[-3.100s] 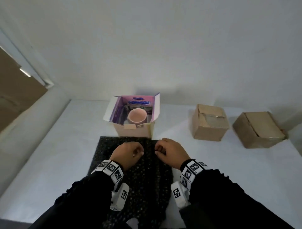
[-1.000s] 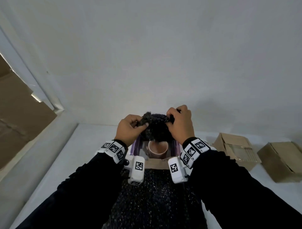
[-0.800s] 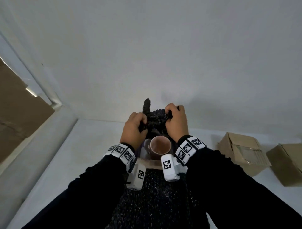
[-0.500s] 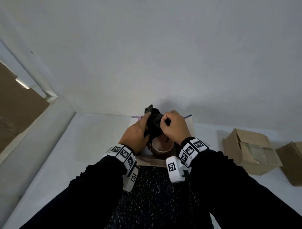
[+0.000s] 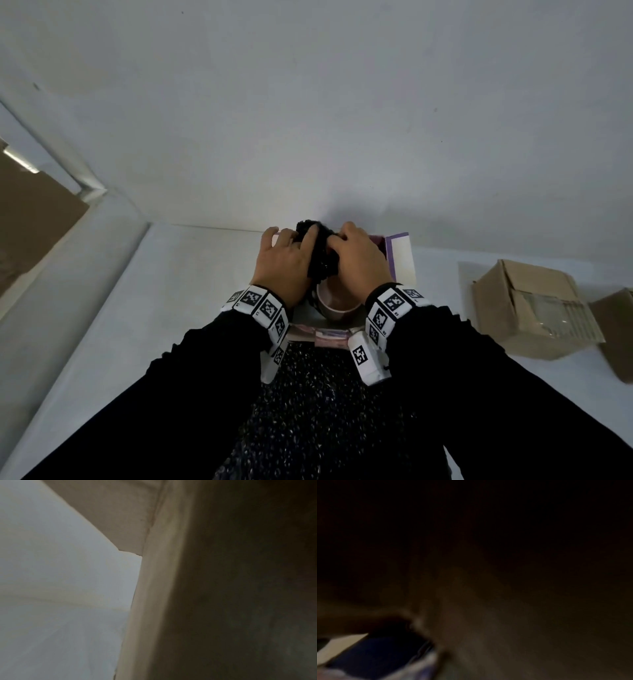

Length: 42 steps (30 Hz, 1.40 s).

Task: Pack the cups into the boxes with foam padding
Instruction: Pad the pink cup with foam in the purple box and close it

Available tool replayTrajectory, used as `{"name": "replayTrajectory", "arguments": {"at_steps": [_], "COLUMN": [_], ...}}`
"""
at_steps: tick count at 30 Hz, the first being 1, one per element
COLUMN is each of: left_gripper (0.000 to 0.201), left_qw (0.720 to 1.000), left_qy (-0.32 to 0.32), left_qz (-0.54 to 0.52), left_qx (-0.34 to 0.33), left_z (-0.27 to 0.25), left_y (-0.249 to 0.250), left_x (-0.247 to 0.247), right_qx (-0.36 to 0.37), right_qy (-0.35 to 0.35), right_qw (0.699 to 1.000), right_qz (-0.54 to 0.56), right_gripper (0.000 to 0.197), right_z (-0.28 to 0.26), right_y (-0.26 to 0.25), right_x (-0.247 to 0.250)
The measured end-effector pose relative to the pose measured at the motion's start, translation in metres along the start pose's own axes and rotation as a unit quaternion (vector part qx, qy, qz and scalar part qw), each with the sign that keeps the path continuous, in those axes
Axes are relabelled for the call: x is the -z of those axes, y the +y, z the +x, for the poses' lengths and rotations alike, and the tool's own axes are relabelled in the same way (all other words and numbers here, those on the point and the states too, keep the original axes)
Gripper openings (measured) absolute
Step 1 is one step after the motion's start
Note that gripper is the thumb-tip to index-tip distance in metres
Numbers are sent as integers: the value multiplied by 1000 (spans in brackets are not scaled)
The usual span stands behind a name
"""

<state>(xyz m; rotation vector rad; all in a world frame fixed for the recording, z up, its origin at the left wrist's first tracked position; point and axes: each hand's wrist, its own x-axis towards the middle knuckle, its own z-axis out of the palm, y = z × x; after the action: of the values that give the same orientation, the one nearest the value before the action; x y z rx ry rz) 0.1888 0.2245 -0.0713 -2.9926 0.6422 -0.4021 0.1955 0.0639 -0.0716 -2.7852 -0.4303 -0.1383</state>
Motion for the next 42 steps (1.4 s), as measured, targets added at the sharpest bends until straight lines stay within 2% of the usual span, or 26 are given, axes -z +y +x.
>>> {"name": "replayTrajectory", "arguments": {"at_steps": [1,3,6,9,11,13,15,17,20,21,24,26,29,32,36,40,42], "left_gripper": [69,56,41,26,19,23,23,16,6,8,18,27,25,22,28,29,27], "left_qw": [1000,999,999,999,998,993,991,992,997,997,989,983,984,987,990,992,992], "left_qy": [-7,-5,18,16,-25,-85,-108,-96,-18,-20,-128,-167,-162,-141,-130,-110,-100], "left_qz": [13,41,47,42,58,75,76,77,73,70,68,70,70,69,45,-4,-29], "left_qx": [1,-2,-5,-26,-24,-16,-10,-4,1,-2,-8,-13,-30,-34,-30,-60,-73], "left_z": [0,2,5,3,2,3,4,5,2,1,-1,-4,-10,-19,-37,-63,-79], "left_y": [1,3,2,0,0,4,5,6,6,5,7,9,9,9,14,21,24], "left_x": [0,-1,-2,-7,-6,-4,-3,1,-2,-2,1,1,8,23,37,46,47], "right_qx": [8,16,12,26,29,28,20,14,20,19,7,2,2,11,62,112,111], "right_qy": [-7,-14,-21,-35,-61,-83,-99,-96,-104,-109,-116,-113,-87,-37,22,45,42], "right_qw": [1000,999,997,999,996,993,991,992,989,989,989,990,995,998,977,970,974], "right_qz": [7,37,78,7,-52,-84,-89,-83,-100,-102,-92,-87,-49,57,205,211,193], "right_gripper": [19,19,29,40,42,40,42,42,41,40,32,30,25,13,10,15,17], "right_z": [0,0,-2,-2,-2,-1,-1,-1,-2,-2,-3,-3,-4,-11,-43,-94,-125], "right_y": [0,1,2,5,6,8,8,8,7,7,6,3,1,0,-11,-29,-37], "right_x": [-2,-4,-4,-6,-9,-13,-15,-15,-14,-14,-13,-11,0,25,51,55,47]}}
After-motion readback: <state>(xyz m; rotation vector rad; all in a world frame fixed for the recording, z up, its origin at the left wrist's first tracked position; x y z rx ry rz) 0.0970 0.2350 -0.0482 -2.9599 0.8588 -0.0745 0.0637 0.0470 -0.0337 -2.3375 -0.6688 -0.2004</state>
